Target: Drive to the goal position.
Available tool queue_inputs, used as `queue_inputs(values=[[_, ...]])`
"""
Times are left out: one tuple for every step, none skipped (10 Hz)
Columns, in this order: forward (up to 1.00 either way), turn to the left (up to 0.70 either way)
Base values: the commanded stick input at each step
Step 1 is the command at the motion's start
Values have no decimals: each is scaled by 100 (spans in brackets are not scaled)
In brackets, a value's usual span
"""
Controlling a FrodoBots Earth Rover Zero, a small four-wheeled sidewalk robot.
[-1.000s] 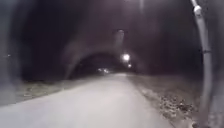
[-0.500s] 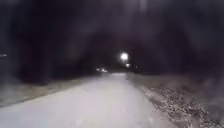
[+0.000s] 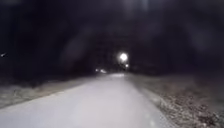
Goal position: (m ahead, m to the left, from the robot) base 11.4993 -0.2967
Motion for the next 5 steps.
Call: queue_inputs(values=[[100, 0], [100, 0], [100, 0], [100, 0], [100, 0]])
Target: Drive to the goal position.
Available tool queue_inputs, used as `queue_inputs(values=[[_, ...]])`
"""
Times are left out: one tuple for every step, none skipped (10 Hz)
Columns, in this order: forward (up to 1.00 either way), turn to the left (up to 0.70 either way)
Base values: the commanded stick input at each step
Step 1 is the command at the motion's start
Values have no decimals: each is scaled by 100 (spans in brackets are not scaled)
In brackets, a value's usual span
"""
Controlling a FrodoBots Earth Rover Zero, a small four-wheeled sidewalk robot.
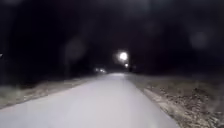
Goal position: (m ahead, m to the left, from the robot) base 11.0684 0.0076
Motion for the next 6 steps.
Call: queue_inputs(values=[[100, -33], [100, -32], [100, -22], [100, -12], [100, -2], [100, 0]])
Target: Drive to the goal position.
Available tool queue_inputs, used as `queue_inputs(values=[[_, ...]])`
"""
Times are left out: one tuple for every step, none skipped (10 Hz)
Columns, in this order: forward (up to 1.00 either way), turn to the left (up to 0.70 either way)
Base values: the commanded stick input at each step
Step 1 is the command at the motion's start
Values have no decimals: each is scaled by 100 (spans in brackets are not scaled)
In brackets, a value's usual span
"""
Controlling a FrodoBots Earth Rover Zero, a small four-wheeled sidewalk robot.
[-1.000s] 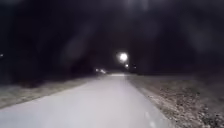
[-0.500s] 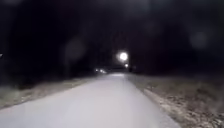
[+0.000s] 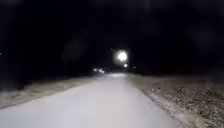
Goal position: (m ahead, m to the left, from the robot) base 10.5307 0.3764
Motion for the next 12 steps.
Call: queue_inputs(values=[[100, 0], [100, 0], [100, 0], [100, 0], [100, 0], [100, 0], [100, 0], [100, 0], [100, 0], [100, 0], [100, 0], [100, 0]])
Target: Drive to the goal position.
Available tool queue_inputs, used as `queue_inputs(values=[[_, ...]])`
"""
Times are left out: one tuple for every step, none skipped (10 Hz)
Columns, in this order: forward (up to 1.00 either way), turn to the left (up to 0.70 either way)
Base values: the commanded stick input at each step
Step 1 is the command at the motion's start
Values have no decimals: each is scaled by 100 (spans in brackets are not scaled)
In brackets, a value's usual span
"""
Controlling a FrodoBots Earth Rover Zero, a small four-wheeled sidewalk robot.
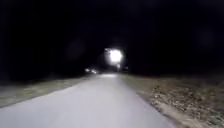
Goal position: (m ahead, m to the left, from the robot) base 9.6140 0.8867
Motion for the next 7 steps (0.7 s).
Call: queue_inputs(values=[[100, 0], [100, 0], [100, 0], [100, 0], [100, 0], [100, 0], [100, 0]])
